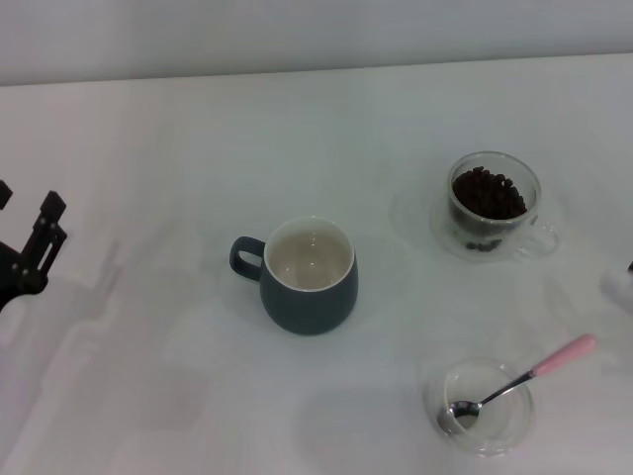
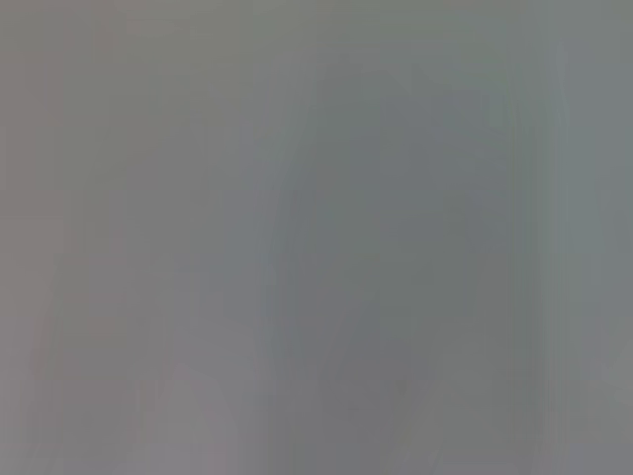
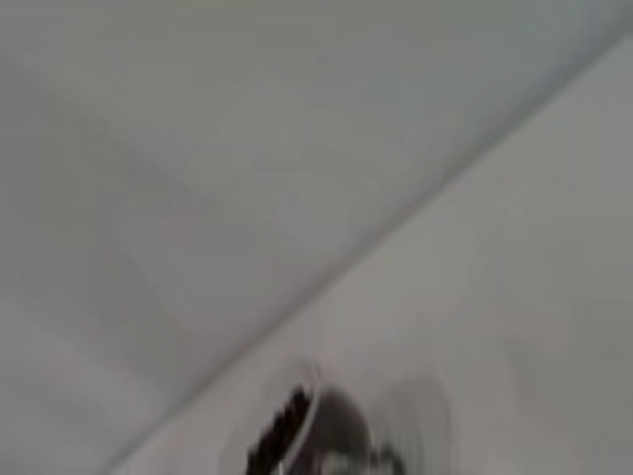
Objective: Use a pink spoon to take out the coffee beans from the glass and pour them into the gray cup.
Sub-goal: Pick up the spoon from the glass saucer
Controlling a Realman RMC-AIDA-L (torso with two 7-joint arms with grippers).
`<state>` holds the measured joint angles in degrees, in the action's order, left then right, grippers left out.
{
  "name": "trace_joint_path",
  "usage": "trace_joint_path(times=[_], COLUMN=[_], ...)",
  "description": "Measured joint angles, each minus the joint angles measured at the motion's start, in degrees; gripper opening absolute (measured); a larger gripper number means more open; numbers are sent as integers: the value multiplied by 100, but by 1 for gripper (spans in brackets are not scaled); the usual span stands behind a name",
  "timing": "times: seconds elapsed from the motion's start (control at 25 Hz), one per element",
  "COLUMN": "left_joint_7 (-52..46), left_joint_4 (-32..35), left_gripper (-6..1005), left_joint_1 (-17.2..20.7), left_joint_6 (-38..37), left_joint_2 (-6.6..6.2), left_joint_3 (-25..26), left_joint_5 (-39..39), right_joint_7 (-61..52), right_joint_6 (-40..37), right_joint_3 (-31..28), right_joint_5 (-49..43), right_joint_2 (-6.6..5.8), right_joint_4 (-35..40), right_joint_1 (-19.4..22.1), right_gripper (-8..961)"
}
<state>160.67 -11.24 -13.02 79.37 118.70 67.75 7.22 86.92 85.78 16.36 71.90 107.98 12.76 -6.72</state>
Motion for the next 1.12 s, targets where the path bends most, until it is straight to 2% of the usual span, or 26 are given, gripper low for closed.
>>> trace_joint_path(times=[0.16, 0.32, 1.12], left_joint_7=[56, 120, 123], left_joint_4=[1, 8, 41], left_gripper=[607, 607, 606], left_joint_1=[-108, -184, -410], left_joint_6=[3, 11, -115], left_joint_2=[-10, -13, -13], left_joint_3=[33, 35, 54], left_joint_5=[1, 2, -1], right_joint_7=[-176, -198, -255], right_joint_6=[38, 105, 556], right_joint_3=[-2, -1, 147], right_joint_5=[-484, -737, -1035], right_joint_2=[-46, -24, 337], right_joint_4=[-4, -4, -10], right_joint_1=[1, -21, -36], right_gripper=[676, 676, 677])
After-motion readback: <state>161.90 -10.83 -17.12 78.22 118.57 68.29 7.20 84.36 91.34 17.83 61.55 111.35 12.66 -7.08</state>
